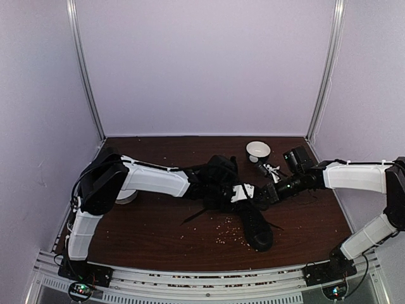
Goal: Tie the shoes
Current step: Adjust the loop with the shoelace on the shoe.
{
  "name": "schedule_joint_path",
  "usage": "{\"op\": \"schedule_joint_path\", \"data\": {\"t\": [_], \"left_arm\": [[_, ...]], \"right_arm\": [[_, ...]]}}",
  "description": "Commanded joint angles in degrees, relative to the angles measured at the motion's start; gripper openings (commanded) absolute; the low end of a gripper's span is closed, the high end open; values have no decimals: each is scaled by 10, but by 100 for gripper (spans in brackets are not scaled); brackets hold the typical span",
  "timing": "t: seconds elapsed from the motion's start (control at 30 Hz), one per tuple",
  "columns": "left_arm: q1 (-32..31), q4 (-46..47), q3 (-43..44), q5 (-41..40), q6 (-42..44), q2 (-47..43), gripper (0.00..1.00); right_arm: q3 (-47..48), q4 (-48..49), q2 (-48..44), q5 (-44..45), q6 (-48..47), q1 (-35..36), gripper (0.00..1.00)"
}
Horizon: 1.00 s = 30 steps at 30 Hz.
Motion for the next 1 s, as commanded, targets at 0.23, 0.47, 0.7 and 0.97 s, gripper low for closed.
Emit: {"op": "schedule_joint_path", "data": {"t": [0.23, 0.47, 0.7, 0.97], "left_arm": [[9, 57, -3, 16, -39, -8, 29], [13, 65, -3, 9, -49, -7, 30], [13, 74, 2, -3, -64, 0, 16], [12, 91, 2, 0, -90, 6, 0]], "right_arm": [[15, -17, -16, -9, -15, -2, 0], [20, -20, -16, -11, -19, -2, 0], [21, -17, -10, -32, -19, 1, 0], [28, -27, -7, -36, -27, 6, 0]]}}
